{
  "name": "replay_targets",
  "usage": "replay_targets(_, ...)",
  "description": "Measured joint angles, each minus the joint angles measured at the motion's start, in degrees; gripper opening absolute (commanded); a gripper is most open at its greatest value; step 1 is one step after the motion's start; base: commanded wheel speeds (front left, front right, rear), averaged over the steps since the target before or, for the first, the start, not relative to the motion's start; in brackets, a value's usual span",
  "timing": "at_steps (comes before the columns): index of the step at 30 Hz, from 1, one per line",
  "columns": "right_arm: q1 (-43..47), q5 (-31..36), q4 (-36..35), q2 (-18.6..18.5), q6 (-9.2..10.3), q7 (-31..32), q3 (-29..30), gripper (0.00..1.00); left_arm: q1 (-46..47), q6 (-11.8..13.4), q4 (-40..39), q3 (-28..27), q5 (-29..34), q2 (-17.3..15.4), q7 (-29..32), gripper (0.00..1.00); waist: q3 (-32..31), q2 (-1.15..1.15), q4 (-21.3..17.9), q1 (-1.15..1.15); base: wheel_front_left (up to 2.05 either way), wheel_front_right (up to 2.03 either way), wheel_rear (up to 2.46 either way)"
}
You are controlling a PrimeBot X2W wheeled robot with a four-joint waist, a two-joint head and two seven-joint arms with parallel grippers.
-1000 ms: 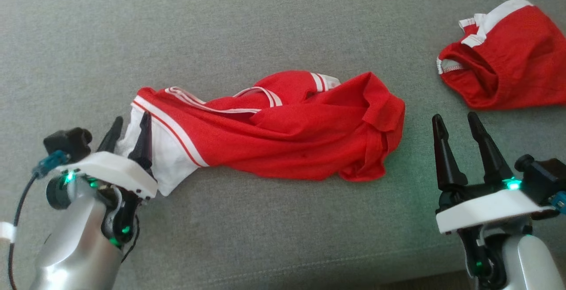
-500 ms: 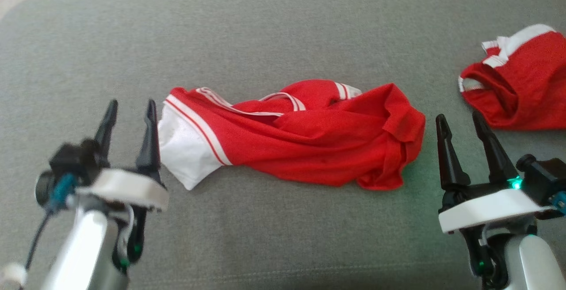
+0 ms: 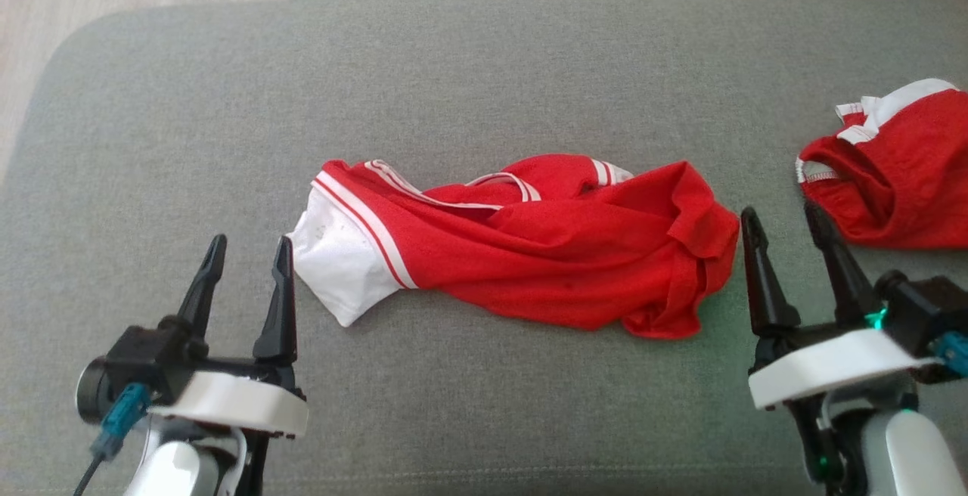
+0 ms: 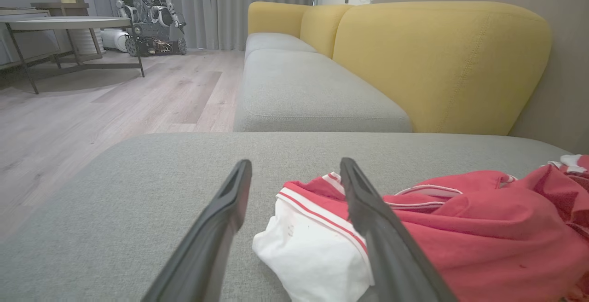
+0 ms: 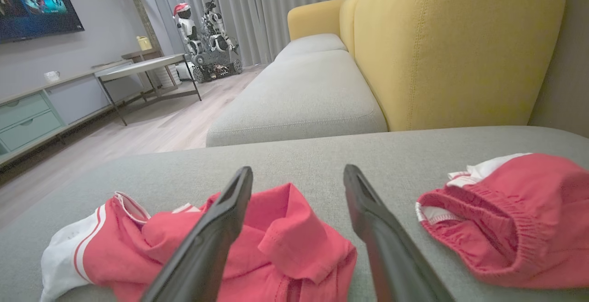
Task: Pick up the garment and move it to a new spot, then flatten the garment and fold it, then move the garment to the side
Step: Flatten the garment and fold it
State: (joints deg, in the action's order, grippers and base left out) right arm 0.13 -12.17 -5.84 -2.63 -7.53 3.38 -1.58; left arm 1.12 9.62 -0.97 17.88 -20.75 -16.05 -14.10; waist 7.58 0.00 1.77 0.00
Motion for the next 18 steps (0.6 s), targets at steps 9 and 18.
replay_targets(9, 1.62, 1.16, -0.01, 0.00, 0.00, 0.18, 0.03, 1.00, -0.77, 0.73, -0.89, 0.44, 0.53, -0.81, 1.74, 1.00, -0.76, 0.00, -0.50, 0.00, 0.00, 0.00, 0.00)
replay_targets(18, 1.81, 1.26, -0.18, 0.00, 0.00, 0.26, 0.03, 1.00, -0.80, 1.08, -1.20, 1.29, 0.59, -1.22, 1.99, 1.00, -0.90, 0.00, -1.03, 0.00, 0.00, 0.00, 0.00)
